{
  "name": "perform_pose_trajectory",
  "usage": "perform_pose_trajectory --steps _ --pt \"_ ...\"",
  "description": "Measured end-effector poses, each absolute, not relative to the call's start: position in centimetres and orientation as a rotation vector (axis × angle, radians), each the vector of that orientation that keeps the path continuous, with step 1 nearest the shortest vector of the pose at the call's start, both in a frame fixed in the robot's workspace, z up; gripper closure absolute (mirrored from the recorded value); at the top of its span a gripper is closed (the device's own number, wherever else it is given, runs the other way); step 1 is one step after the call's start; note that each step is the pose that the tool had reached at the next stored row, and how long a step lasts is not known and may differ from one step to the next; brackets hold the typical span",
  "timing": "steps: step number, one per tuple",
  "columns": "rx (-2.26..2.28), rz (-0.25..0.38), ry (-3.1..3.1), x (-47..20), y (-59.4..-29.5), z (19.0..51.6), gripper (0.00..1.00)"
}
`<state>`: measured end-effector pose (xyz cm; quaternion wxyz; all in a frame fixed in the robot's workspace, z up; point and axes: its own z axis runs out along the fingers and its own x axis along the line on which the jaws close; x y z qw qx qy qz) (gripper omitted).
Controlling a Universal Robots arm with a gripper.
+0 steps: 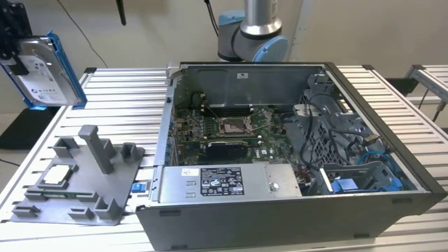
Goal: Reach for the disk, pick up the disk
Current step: 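Pick up the disk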
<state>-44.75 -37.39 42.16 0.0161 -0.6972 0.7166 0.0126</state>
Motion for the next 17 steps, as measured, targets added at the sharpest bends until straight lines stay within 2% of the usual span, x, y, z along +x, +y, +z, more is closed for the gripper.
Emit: perform_pose_trajectory --steps 17 --pt "-2.176 0.039 2.221 -44.8 -37.4 46.9 1.00"
